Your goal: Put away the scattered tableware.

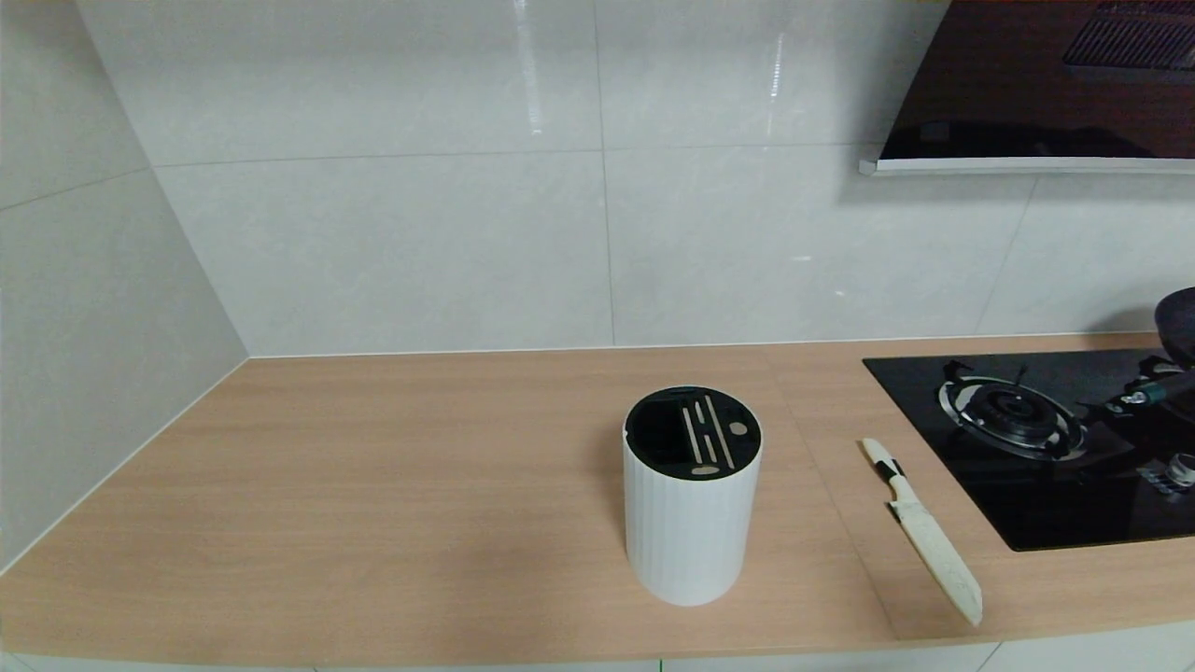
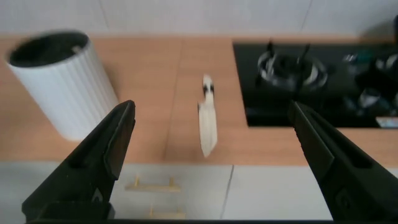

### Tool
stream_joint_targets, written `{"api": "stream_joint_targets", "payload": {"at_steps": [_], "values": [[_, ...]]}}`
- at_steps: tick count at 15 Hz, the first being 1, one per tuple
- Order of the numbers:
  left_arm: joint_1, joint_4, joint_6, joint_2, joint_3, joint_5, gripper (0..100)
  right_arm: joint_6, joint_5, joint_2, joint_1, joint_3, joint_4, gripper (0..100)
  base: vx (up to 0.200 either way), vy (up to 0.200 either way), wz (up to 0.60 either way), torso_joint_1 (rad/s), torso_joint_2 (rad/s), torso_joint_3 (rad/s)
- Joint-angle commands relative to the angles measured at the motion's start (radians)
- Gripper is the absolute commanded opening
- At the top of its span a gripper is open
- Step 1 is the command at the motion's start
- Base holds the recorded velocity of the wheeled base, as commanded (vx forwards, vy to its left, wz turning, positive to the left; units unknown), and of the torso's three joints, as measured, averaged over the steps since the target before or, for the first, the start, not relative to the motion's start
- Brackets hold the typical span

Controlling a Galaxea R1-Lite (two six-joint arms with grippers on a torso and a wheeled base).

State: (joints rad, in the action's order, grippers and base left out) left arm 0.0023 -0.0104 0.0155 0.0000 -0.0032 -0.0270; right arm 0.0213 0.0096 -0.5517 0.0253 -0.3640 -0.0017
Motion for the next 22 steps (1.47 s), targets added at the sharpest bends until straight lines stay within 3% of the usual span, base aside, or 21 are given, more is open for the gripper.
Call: {"api": "stream_joint_targets", "payload": {"at_steps": [1,5,10,22], "values": [[0.001,0.0,0.0,0.0,-0.001,-0.001,100,0.019,-0.002,-0.564,0.007,-0.256,-0.001,100,0.0,0.0,0.0,0.0,0.0,0.0],[-0.001,0.0,0.0,0.0,0.0,-0.001,100,0.023,0.001,-0.91,0.028,-0.411,-0.015,100,0.0,0.0,0.0,0.0,0.0,0.0],[-0.001,0.0,-0.002,0.0,0.0,-0.001,100,0.025,0.007,-1.238,0.021,-0.469,-0.21,100,0.0,0.0,0.0,0.0,0.0,0.0],[-0.001,0.0,-0.002,0.0,0.0,-0.001,100,0.035,-0.005,-1.588,0.027,-0.498,-0.328,100,0.0,0.0,0.0,0.0,0.0,0.0]]}}
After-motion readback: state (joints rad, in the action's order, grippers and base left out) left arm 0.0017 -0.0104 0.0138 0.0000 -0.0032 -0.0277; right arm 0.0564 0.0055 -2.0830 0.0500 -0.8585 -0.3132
